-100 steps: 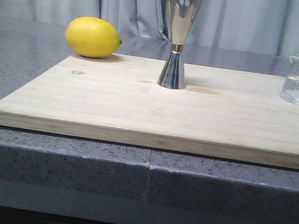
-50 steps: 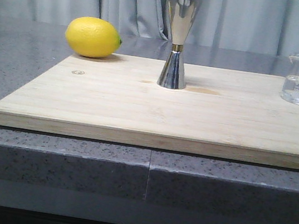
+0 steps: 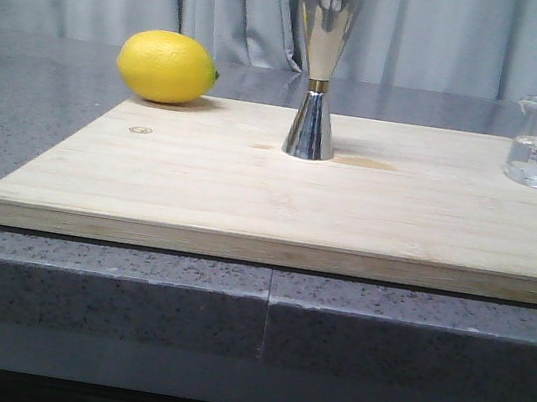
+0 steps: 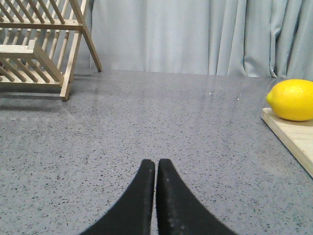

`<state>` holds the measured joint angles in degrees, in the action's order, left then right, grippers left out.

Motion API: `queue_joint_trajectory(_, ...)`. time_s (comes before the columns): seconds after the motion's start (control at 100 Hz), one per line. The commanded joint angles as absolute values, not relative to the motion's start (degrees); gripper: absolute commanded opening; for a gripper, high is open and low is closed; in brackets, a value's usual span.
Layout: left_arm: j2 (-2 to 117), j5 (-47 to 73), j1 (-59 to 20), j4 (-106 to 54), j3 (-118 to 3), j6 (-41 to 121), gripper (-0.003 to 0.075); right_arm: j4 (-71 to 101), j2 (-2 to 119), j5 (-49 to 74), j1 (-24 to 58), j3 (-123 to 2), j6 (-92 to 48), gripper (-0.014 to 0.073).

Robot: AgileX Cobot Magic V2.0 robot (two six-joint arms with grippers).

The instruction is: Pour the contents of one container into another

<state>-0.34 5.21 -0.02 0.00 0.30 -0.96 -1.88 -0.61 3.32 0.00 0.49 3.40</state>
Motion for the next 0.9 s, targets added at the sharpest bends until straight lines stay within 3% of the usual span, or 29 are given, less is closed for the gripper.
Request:
queue_joint_trajectory(0.0, -1.6, 1.0, -0.35, 0.0, 1.43, -1.06, -0.0021, -2.0, -1.65, -0.65, -0.29, 2.11, 3.41, -0.0069)
queue_joint_trajectory(0.89, -1.6, 0.51, -0.35, -0.65, 1.43, -1.06, -0.0021, -2.0, -1.65, -0.65, -0.29, 2.11, 3.41, -0.0069)
